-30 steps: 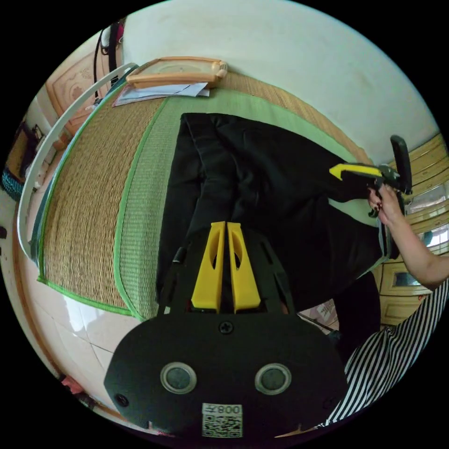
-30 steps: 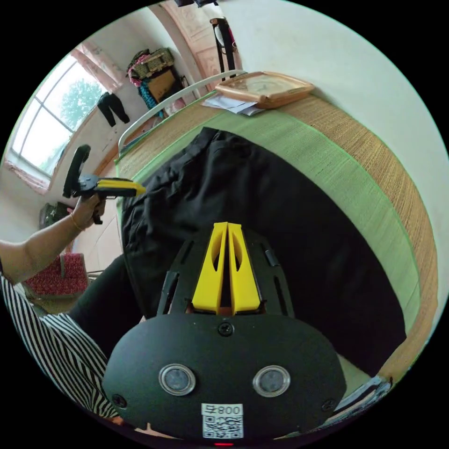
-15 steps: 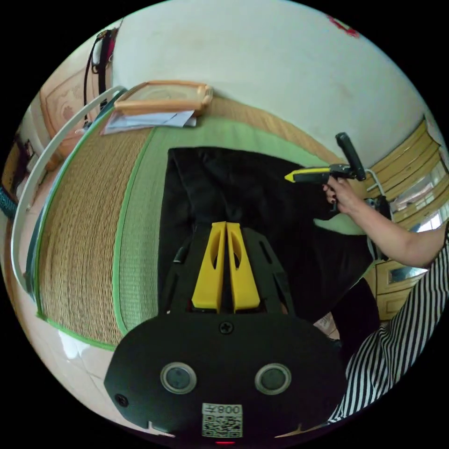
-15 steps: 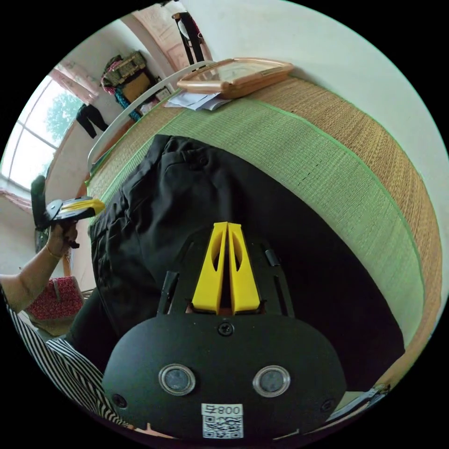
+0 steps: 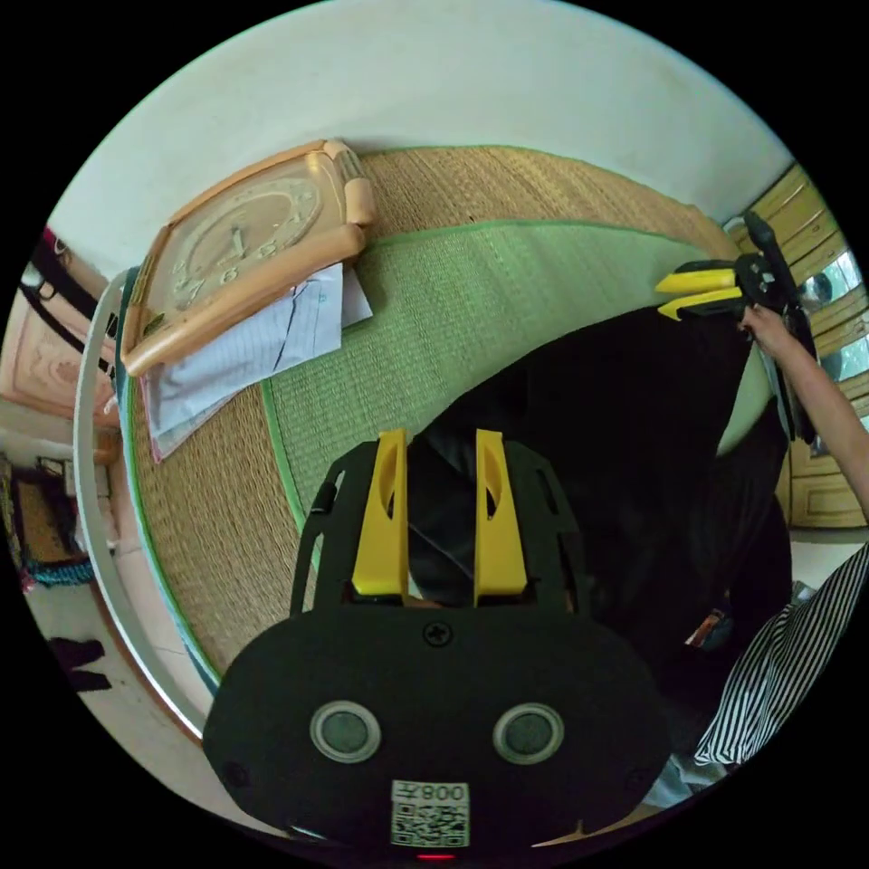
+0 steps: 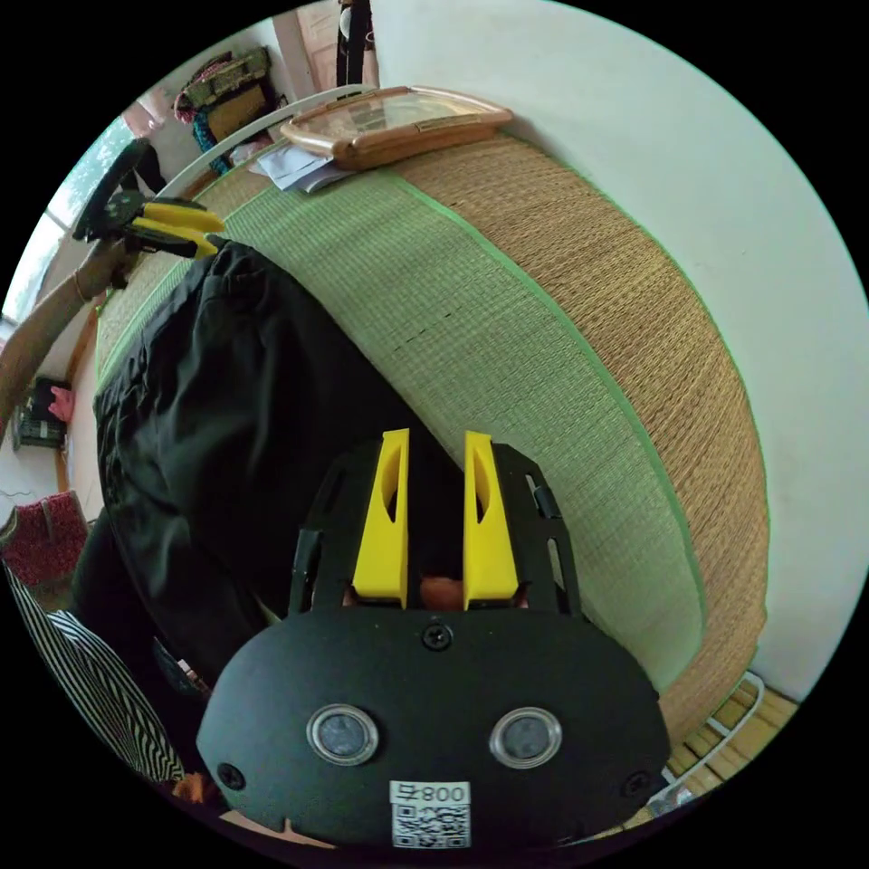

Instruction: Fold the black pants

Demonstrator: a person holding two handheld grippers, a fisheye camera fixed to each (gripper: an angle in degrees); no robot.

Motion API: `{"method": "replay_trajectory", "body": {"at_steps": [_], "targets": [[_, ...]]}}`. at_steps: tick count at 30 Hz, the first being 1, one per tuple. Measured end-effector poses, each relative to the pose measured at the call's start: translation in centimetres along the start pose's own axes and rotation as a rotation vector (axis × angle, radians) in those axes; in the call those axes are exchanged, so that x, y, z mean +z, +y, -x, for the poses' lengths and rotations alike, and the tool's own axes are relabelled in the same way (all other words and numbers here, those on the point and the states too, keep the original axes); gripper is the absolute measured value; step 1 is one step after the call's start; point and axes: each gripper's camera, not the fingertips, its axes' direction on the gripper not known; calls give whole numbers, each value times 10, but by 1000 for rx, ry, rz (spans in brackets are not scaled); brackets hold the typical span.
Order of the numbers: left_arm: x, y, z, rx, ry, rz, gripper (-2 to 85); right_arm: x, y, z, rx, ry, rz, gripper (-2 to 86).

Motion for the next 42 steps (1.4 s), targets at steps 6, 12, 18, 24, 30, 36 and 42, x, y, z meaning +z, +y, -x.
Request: {"method": "replay_trajectory", "body": {"at_steps": [6,12,18,24,30,36,42], "targets": [[31,-55,-39,64,-34,147,99,24,-17,13,-65,-19,63,87],[38,-90,-79,79,-34,190,63,34,-28,21,-82,-52,78,55],[29,-112,-126,90,-73,172,26,45,-35,26,-59,-90,103,19],[2,-121,-173,95,-99,127,16,33,-28,36,-39,-66,73,11],[-39,-109,-229,109,-128,53,15,10,-2,49,3,-62,11,7],[-84,-68,-290,151,-131,-39,15,-10,41,84,-10,-27,-42,6],[-112,-9,-350,224,-127,-55,14,-13,87,126,-45,-12,-60,7]]}}
